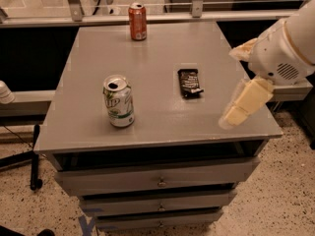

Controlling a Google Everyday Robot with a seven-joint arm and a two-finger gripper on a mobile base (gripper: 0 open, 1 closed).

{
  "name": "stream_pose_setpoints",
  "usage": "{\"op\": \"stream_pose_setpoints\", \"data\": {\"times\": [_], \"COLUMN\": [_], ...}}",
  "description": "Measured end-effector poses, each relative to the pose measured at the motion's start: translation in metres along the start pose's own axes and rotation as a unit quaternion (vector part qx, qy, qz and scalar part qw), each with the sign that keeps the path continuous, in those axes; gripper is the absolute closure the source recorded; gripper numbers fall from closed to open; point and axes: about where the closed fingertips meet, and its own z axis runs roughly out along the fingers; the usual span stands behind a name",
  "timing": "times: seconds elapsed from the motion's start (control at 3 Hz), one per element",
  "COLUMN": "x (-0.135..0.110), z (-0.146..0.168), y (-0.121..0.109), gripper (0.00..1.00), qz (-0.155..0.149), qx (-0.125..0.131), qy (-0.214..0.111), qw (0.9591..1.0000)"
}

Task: Move 7up can near coke can

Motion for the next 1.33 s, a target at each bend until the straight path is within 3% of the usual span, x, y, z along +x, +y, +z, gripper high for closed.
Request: {"op": "stream_pose_setpoints", "data": {"times": [0.33,0.67,1.0,1.33], "x": [-0.028,-0.064,-0.111,-0.149], "z": [0.036,0.068,0.094,0.116], "y": [0.004,0.010,0.016,0.026], "gripper": [0.00,0.00,0.00,0.00], "qz": [0.013,0.023,0.024,0.025], "qx": [-0.013,-0.027,-0.034,-0.043], "qy": [-0.079,-0.150,-0.212,-0.252], "qw": [0.9967,0.9881,0.9764,0.9664]}}
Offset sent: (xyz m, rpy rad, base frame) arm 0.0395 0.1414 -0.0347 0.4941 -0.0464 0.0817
